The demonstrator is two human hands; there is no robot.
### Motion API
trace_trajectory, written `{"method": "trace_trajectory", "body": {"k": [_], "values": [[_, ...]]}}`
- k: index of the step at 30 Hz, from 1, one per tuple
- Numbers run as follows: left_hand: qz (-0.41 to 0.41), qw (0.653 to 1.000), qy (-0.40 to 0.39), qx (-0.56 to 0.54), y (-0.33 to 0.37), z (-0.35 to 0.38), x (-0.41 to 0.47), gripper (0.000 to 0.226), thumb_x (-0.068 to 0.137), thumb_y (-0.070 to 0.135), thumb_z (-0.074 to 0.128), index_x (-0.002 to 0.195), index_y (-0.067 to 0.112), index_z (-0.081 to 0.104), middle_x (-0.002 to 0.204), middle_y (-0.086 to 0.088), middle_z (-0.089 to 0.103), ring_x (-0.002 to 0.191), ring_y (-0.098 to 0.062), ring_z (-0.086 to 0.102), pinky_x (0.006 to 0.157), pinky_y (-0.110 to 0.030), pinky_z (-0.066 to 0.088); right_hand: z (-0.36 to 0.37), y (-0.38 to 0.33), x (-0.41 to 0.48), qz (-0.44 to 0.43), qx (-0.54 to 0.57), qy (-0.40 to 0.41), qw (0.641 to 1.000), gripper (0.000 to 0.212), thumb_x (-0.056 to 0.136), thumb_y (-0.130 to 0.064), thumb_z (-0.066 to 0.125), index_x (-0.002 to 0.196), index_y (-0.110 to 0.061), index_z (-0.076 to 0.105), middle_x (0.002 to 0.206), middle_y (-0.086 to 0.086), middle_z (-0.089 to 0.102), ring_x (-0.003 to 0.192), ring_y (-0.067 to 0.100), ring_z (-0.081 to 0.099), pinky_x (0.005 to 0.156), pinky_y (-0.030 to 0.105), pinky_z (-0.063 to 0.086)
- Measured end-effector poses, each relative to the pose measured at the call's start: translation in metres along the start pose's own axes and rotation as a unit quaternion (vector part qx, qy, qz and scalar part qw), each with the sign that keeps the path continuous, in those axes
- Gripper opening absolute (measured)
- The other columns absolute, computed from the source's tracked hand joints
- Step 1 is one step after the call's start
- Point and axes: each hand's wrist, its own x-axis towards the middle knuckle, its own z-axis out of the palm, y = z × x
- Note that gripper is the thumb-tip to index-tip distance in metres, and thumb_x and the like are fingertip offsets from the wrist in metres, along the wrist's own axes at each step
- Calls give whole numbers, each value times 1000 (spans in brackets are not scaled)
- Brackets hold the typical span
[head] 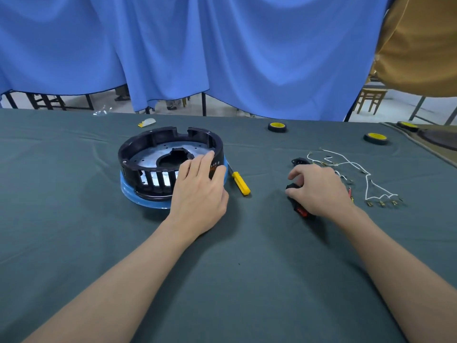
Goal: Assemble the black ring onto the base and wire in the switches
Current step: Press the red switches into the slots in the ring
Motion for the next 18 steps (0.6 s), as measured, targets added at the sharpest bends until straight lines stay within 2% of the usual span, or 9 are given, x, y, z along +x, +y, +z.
{"method": "trace_trajectory", "body": {"k": [2, 5, 7, 10, 12, 13, 15, 18], "values": [[3, 1000, 14, -22, -4, -3, 1, 31, 78, 16, 62, 106, 3, 65, 127, -19, 61, 113, -35, 58, 96, -43, 41, -4, -9, -2, -30, 113, 55, 992, 22, 78, -26, 74, 98, -27, 68, 95, -7, 69, 90, 19, 59, 83, 32, 47], [-4, 995, 70, -77, -18, -10, 4, 30, 83, 15, 60, 109, 3, 66, 117, -11, 67, 112, -31, 61, 97, -38, 39, -11, -35, -1, -19, 373, 49, 926, 17, 77, -19, 78, 90, -26, 70, 85, -8, 68, 72, 9, 64, 74, 26, 51], [6, 988, 114, -99, -28, -16, 8, 26, 85, 15, 56, 105, 3, 67, 105, -9, 70, 103, -30, 64, 92, -36, 40, -11, -57, 2, -2, 510, 0, 860, 19, 79, -11, 77, 92, -23, 71, 78, -8, 69, 68, 8, 64, 73, 29, 55], [62, 978, 181, -78, -43, -17, 10, 19, 87, 11, 57, 98, 2, 69, 87, -8, 71, 85, -31, 66, 82, -38, 45, -1, -87, 9, 15, 682, -99, 724, 21, 82, 0, 70, 100, -10, 71, 81, 4, 70, 72, 14, 67, 76, 31, 58], [80, 971, 221, -51, -52, -13, 7, 17, 90, 11, 58, 94, 1, 70, 82, -8, 70, 80, -30, 67, 78, -41, 48, 8, -102, 10, 26, 744, -160, 649, 21, 80, 1, 69, 101, -3, 71, 87, 11, 70, 78, 20, 67, 80, 32, 58], [73, 969, 232, -51, -56, -11, 4, 18, 91, 14, 58, 94, 2, 71, 82, -7, 70, 80, -29, 67, 77, -41, 48, 13, -107, 10, 27, 758, -179, 626, 21, 77, 0, 71, 98, -1, 73, 89, 13, 69, 80, 22, 66, 80, 32, 58], [46, 969, 235, -67, -60, -8, 0, 25, 95, 25, 59, 97, 3, 71, 85, -4, 71, 82, -28, 68, 79, -39, 47, 21, -114, 11, 25, 775, -191, 602, 25, 70, -4, 73, 94, 1, 73, 91, 16, 67, 82, 24, 66, 78, 32, 57], [35, 969, 229, -87, -61, -5, -2, 44, 96, 44, 56, 100, 4, 72, 87, -1, 72, 83, -25, 68, 81, -37, 45, 29, -119, 11, 16, 780, -174, 600, 24, 72, -10, 72, 93, 2, 73, 89, 16, 69, 82, 25, 67, 78, 32, 57]]}}
